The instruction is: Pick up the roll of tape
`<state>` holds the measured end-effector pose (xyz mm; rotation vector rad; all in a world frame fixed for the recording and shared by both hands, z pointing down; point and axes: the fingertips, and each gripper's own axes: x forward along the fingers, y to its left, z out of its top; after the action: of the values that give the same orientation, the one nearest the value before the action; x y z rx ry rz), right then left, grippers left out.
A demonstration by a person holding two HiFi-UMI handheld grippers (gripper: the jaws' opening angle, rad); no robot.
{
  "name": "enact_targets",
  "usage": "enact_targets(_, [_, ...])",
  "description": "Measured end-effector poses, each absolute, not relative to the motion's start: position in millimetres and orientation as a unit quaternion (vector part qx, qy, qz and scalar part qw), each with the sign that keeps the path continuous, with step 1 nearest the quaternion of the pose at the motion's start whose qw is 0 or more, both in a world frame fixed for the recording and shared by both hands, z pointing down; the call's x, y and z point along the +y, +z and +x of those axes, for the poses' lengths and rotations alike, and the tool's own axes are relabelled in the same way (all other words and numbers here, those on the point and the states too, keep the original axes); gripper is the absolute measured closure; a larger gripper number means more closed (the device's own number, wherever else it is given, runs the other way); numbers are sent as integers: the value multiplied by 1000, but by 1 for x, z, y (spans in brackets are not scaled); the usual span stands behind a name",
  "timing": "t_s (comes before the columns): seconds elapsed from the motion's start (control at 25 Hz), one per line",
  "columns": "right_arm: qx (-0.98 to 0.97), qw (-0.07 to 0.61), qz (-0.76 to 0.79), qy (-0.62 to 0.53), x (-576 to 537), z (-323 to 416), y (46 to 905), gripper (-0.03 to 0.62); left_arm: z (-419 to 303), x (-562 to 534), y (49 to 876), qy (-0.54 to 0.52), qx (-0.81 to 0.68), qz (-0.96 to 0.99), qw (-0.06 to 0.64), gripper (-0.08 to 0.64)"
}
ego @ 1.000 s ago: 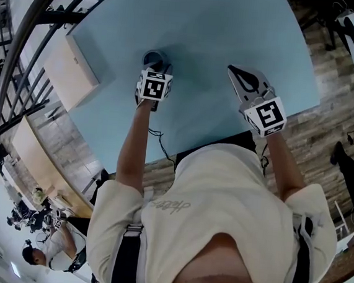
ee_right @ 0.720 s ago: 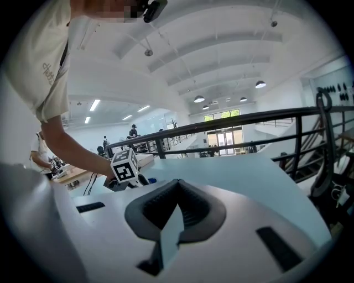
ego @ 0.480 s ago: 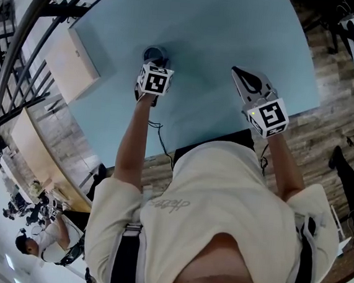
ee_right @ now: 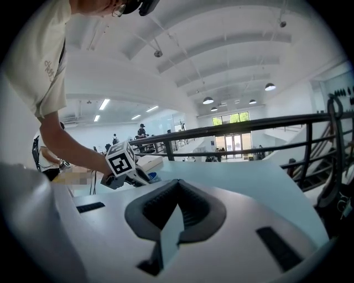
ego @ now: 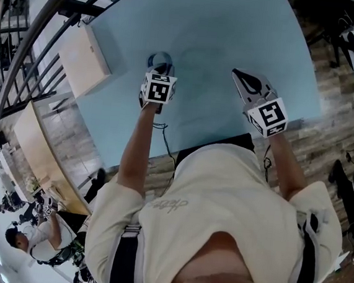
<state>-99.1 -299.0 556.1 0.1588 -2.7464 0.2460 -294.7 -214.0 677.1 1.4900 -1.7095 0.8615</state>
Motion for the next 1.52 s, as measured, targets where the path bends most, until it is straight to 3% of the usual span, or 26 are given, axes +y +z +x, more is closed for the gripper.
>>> enact_targets(0.92, [-993,111,31,5,-269,-148,446,584,-296,-132,512,153,-780,552,252,503])
enact_targets(1.52, [-998,45,26,-25,-267,-154,376,584,-299,-136,425,124,-805,558,155,503])
